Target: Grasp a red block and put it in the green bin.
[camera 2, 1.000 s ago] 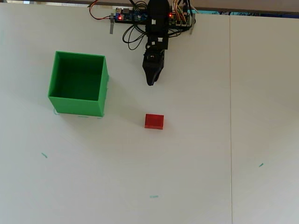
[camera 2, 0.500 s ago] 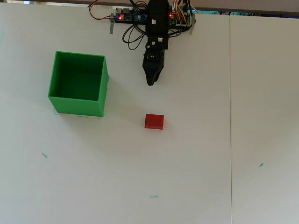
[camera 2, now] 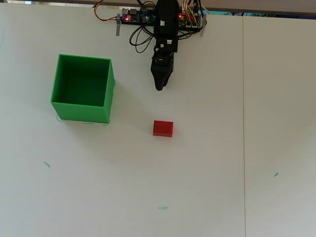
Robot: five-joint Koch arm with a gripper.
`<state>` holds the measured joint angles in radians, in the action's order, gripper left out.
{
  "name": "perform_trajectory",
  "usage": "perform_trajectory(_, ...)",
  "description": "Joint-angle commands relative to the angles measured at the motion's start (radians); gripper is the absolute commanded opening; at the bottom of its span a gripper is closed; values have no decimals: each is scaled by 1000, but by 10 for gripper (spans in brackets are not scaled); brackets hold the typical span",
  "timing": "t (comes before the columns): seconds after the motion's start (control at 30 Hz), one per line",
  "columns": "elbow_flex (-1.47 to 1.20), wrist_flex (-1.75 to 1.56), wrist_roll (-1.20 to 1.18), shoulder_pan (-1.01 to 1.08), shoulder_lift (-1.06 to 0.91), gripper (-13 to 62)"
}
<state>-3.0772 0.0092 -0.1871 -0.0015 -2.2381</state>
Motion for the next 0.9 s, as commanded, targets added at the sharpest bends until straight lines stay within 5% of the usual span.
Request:
perform_trajectory(0.0, 51, 152, 60, 23, -91, 301)
perform_trajectory(0.33, 713, 784, 190, -74, -84, 348)
perform_trajectory(0.67, 1029, 922, 152, -130, 273, 343)
perform_trajectory(0.77, 1152, 991, 517, -120, 360, 344)
perform_trajectory(0.87, 1305, 1114, 592, -120, 436, 345)
